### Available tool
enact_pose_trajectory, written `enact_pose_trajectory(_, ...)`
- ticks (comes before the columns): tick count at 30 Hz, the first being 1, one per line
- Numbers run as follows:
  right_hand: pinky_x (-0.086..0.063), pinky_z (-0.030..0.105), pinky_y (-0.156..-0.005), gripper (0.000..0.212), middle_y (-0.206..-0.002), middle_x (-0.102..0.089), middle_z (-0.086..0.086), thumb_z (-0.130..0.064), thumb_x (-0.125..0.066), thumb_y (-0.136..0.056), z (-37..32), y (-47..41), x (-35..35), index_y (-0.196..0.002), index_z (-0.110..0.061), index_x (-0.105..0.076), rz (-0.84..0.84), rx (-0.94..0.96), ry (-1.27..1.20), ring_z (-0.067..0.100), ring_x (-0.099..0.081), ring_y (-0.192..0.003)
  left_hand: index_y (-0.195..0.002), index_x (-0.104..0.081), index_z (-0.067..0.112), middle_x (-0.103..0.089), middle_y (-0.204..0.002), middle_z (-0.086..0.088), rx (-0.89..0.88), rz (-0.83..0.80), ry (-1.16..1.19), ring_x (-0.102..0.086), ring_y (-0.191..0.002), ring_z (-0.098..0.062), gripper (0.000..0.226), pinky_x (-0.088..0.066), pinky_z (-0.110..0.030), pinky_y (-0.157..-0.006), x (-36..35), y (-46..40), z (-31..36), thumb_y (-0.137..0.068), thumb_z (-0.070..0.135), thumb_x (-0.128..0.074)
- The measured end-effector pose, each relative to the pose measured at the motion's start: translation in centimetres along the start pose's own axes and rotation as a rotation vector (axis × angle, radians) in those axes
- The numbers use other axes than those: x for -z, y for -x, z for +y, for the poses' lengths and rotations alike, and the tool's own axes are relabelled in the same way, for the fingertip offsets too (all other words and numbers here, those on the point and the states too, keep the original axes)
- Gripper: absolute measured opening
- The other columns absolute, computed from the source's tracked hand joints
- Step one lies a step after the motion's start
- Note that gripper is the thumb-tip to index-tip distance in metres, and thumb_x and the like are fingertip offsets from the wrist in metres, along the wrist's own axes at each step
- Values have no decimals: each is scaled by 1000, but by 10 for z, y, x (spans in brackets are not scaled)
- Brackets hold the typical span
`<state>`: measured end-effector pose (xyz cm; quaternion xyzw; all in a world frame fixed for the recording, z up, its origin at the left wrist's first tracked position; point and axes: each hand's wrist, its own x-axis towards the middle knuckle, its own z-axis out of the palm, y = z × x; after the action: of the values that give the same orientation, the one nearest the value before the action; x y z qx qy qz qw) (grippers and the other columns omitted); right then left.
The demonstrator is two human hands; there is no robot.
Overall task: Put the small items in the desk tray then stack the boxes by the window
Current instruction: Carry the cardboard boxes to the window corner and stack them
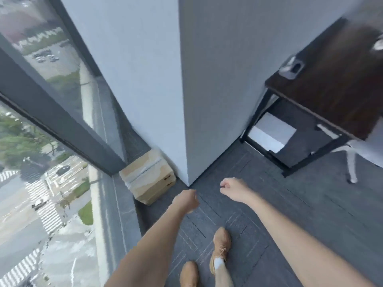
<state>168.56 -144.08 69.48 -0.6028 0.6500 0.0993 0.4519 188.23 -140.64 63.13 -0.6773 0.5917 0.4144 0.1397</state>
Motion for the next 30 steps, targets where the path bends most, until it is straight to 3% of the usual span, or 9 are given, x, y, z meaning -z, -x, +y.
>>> enact_pose_trajectory(5,-49,38,-101,39,-139,-60,3,-37,-52,-99,133,106,29,-133,-20,-59,211,-152,-73,25,-58,-123,-127,-56,14,-62,-130,-11,-266,-97,-287,-60,-119,-31,36,-48,-35,-95,-47,24,150,-94,24,-47)
enact_pose_trajectory(10,-48,39,-99,39,-136,-61,7,-32,-49,-102,280,237,35,-134,-12,-59,448,-356,-237,28,-58,-123,-149,-35,21,-54,-141,-14,-525,-168,-605,-56,-126,-33,54,-48,-38,-96,-130,79,316,-97,31,-48)
enact_pose_trajectory(15,-54,40,-87,35,-117,-70,16,-29,-51,-99,440,368,7,-119,-4,-66,640,-595,-484,34,-67,-106,-144,-43,18,-59,-136,-12,-815,-247,-775,-60,-120,-30,49,-48,-36,-95,-260,165,482,-97,33,-50)
enact_pose_trajectory(18,-50,34,-94,35,-129,-66,11,-30,-53,-99,530,454,-19,-124,-10,-67,759,-710,-616,30,-61,-122,-132,-52,19,-65,-128,-10,-952,-262,-894,-62,-117,-30,42,-49,-34,-92,-354,228,565,-94,37,-54)
enact_pose_trajectory(21,-48,34,-102,37,-137,-61,8,-30,-50,-98,606,544,-52,-130,-17,-64,842,-853,-719,26,-56,-129,-132,-54,21,-65,-130,-8,-1090,-320,-994,-61,-120,-27,44,-48,-32,-95,-448,292,631,-92,39,-57)
enact_pose_trajectory(25,-52,34,-94,37,-133,-62,5,-30,-50,-96,690,640,-97,-130,-23,-63,905,-1016,-895,25,-62,-117,-140,-49,22,-66,-127,-3,-1231,-425,-1063,-64,-112,-23,49,-49,-33,-97,-546,378,696,-94,39,-54)
enact_pose_trajectory(30,-50,32,-93,33,-129,-67,4,-31,-54,-95,778,720,-130,-124,-22,-67,1002,-1111,-1048,23,-64,-117,-141,-47,23,-62,-126,-3,-1335,-522,-1142,-62,-107,-20,50,-48,-31,-95,-645,441,764,-94,39,-55)
